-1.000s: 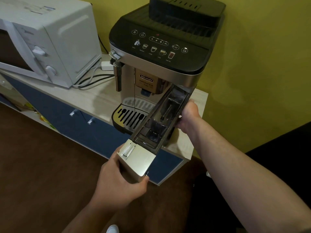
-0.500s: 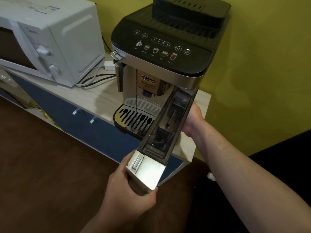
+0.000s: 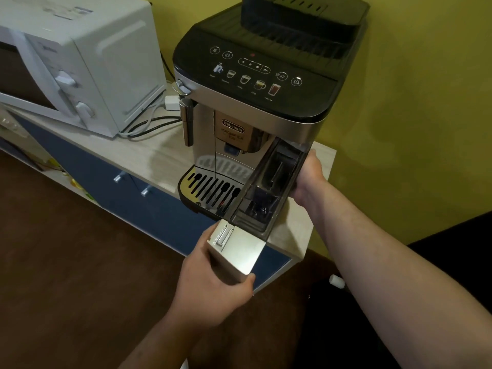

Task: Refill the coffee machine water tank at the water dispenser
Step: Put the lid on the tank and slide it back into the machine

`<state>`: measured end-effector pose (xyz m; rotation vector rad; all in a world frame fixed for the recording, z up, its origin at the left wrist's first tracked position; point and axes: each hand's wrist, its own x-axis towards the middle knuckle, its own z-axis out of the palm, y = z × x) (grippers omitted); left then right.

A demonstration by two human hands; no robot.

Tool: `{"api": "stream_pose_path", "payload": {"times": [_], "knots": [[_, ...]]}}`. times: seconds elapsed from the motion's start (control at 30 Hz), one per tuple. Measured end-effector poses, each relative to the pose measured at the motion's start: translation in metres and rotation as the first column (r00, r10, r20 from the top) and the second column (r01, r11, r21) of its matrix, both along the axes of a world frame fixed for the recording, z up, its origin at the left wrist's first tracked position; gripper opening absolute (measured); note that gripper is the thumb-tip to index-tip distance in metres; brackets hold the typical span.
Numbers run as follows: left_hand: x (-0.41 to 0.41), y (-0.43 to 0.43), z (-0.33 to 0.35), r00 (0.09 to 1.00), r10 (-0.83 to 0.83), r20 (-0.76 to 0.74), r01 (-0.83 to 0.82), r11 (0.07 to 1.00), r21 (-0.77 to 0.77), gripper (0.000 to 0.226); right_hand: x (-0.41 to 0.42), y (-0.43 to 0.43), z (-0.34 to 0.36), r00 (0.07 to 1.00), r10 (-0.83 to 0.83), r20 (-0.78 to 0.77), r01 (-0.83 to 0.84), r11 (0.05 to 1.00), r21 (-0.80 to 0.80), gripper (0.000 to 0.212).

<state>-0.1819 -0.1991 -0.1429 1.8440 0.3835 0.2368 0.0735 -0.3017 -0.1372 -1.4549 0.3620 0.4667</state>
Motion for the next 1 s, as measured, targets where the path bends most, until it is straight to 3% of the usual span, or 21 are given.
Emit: {"api": "stream_pose_path", "payload": {"times": [0.43,0.73,1.0], "knots": [[0.047,-0.007,0.003,0.999,-0.047,0.006,0.047,0.998,-0.052,0.077,0.04,-0.001,0.004,0.995,-0.056,-0.079,0.058,0.998,0.033,0.062],[0.071,-0.008,0.001,0.999,-0.035,-0.01,0.034,0.998,-0.06,0.072,0.059,0.0,0.008,0.995,-0.058,-0.078,0.065,0.993,0.097,0.054],[0.08,-0.008,0.003,0.998,-0.057,-0.012,0.056,0.994,-0.092,0.071,0.066,0.0,0.006,0.99,-0.121,-0.067,0.123,0.992,0.039,0.04]]}}
